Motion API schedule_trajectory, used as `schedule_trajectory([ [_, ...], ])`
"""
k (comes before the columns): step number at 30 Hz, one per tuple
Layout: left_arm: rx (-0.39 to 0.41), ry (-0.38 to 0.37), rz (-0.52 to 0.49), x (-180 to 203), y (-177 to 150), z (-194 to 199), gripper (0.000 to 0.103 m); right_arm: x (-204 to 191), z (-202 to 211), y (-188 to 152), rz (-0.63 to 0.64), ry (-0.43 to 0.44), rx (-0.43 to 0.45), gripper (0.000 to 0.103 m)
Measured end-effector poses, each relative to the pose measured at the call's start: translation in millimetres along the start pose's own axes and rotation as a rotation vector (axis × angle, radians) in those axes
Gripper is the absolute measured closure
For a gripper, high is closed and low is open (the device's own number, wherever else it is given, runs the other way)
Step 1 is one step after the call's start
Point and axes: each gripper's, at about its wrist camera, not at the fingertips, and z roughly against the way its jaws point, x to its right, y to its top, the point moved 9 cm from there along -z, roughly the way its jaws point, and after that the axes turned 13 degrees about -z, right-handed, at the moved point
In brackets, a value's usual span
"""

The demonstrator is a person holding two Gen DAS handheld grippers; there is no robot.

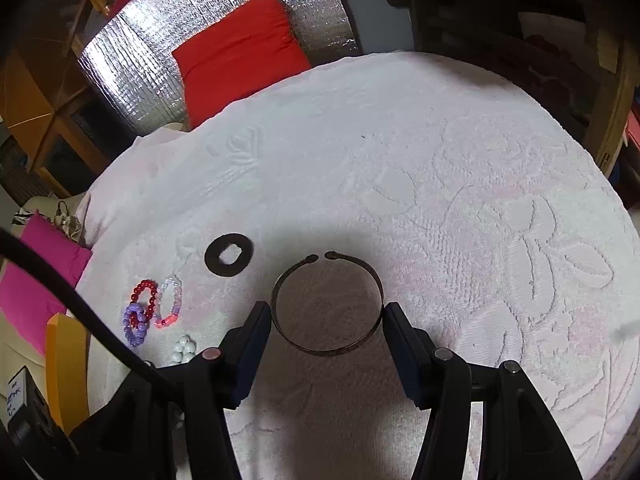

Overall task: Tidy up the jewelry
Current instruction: 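Carry the pearl bracelet in the left gripper while the right carries the bangle to the box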

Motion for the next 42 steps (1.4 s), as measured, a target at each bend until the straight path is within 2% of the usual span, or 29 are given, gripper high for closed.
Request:
schedule_trajectory([
  [6, 0.09, -0.006, 0.02, -14.2, 10.5, 28.8, 0.094, -14.4, 5.2, -4.1, 0.017, 0.031, 0.012, 0.042],
  [11, 0.083, -0.001, 0.044, -29.2, 4.8, 34.0, 0.094, -25.4, 5.9, -7.1, 0.023, 0.041, 0.021, 0.042],
  [17, 0.137, 0.012, 0.072, -45.9, 7.7, 56.9, 0.094, -34.4, 3.7, -10.2, 0.028, 0.052, 0.021, 0.042],
  [25, 0.212, 0.076, 0.125, -75.6, 7.6, 97.8, 0.094, -72.6, 12.8, -24.2, 0.108, 0.126, 0.054, 0.042],
  [29, 0.247, 0.15, 0.138, -88.8, 4.8, 124.8, 0.094, -98.8, 19.0, -36.9, 0.152, 0.182, 0.066, 0.042],
  [35, 0.367, 0.237, 0.202, -117.3, -3.6, 182.4, 0.094, -147.3, 29.8, -65.4, 0.238, 0.264, 0.079, 0.042],
  [39, 0.429, 0.32, 0.284, -149.7, -16.6, 218.9, 0.094, -183.8, 41.2, -87.2, 0.301, 0.326, 0.094, 0.042],
  [42, 0.465, 0.393, 0.355, -177.8, -29.9, 244.6, 0.094, -217.1, 46.3, -104.2, 0.339, 0.383, 0.067, 0.042],
])
